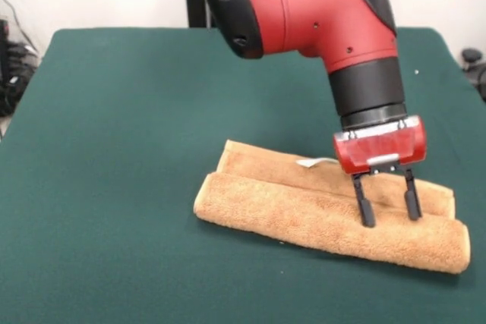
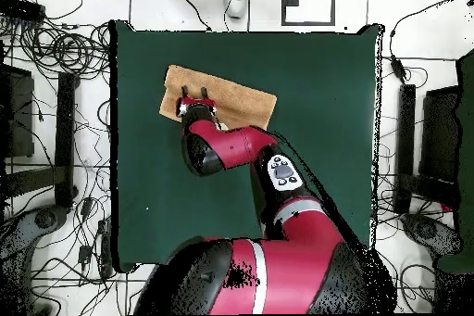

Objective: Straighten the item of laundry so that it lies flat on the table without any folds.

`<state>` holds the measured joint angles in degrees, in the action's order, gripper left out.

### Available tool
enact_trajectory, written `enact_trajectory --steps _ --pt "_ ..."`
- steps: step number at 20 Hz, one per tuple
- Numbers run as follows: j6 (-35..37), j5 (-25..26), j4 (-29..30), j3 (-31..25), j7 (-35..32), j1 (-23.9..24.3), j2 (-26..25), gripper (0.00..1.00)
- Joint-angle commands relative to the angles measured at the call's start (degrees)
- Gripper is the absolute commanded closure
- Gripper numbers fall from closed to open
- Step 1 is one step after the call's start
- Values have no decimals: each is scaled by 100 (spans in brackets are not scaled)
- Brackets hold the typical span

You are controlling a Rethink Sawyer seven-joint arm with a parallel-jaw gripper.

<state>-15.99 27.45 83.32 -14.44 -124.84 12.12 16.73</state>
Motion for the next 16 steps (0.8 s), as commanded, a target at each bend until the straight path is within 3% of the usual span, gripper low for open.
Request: enact_trajectory --steps 1,5,10,16 --pt "1806 -262 215 -496 -146 292 140 0" --pt "1669 -330 272 -398 -330 245 139 0" --pt "2511 -496 511 -743 -138 552 403 0" --pt "2714 -504 579 -898 -111 679 356 0"
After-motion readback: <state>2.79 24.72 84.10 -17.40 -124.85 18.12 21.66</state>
